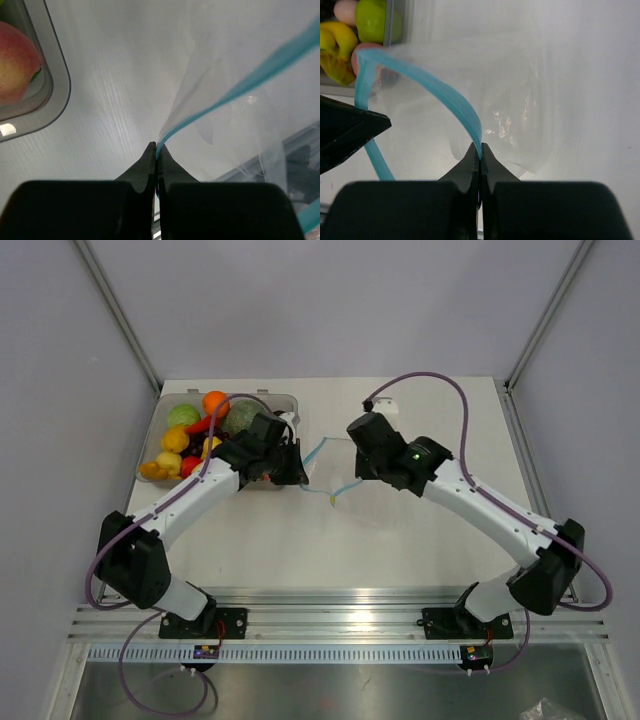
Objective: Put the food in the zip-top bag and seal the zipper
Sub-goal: Open the zipper of the food storage bag.
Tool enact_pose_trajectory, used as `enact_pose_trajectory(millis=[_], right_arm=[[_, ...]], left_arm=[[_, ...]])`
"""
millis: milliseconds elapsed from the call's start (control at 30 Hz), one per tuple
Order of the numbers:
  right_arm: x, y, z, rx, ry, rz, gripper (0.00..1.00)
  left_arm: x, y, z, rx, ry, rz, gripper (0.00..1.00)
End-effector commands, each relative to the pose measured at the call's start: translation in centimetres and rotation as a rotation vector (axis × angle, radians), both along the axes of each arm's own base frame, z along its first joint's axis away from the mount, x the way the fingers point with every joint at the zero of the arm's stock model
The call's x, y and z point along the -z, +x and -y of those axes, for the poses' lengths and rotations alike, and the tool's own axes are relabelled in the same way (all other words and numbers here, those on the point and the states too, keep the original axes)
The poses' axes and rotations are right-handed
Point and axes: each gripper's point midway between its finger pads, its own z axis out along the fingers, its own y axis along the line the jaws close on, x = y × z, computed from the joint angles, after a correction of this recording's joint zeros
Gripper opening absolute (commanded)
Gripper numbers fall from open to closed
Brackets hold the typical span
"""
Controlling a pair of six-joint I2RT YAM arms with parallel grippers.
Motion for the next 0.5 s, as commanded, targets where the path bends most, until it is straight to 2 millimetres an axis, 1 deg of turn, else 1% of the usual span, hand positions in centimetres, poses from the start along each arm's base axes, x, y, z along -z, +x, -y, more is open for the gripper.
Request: enact_pose_trajectory(millis=[0, 33, 67, 100, 133, 167, 200, 233, 267, 300, 333, 367, 433, 467], right_arm=[[-3.9, 0.1, 3.8, 0.120, 0.044, 0.106, 0.00], [-4.6, -0.2, 4.4, 0.128, 0.047, 0.116, 0.00], [-4.6, -0.4, 4.6, 0.130, 0.044, 0.116, 0.00], [-4.9, -0.4, 4.8, 0.134, 0.044, 0.120, 0.00], [-4.8, -0.6, 4.9, 0.133, 0.040, 0.116, 0.00], [-4.8, -0.6, 4.9, 0.131, 0.040, 0.113, 0.00], [-4.4, -0.6, 4.7, 0.127, 0.037, 0.103, 0.00], [-4.2, -0.6, 4.6, 0.126, 0.036, 0.096, 0.00], [-3.9, -0.6, 4.5, 0.123, 0.035, 0.088, 0.00], [-3.6, -0.5, 4.2, 0.120, 0.035, 0.076, 0.00], [-3.3, -0.5, 3.9, 0.118, 0.036, 0.071, 0.00], [-3.2, -0.4, 3.8, 0.120, 0.036, 0.068, 0.00], [-2.9, -0.1, 3.5, 0.119, 0.030, 0.060, 0.00], [-2.7, 0.0, 3.4, 0.120, 0.026, 0.056, 0.00]], left_arm=[[-1.0, 1.1, 1.6, 0.101, -0.027, 0.036, 0.00], [-0.9, 1.5, 2.1, 0.111, -0.034, 0.029, 0.00], [-1.2, 1.7, 2.6, 0.131, -0.052, 0.035, 0.00], [-1.2, 1.9, 2.9, 0.142, -0.055, 0.034, 0.00], [-1.6, 2.3, 3.2, 0.148, -0.061, 0.046, 0.00], [-1.3, 2.3, 3.3, 0.164, -0.055, 0.043, 0.00], [-1.6, 2.5, 3.2, 0.174, -0.043, 0.053, 0.00], [-1.5, 2.5, 3.3, 0.174, -0.042, 0.050, 0.00], [-1.5, 2.7, 3.0, 0.179, -0.016, 0.054, 0.03], [-1.6, 2.7, 2.7, 0.179, 0.001, 0.060, 0.07], [-1.7, 2.8, 2.3, 0.188, 0.026, 0.073, 0.24], [-1.8, 2.9, 1.7, 0.177, 0.062, 0.077, 0.34], [-2.2, 2.9, 0.8, 0.172, 0.100, 0.093, 0.42], [-2.2, 3.0, -0.1, 0.164, 0.143, 0.101, 0.49]])
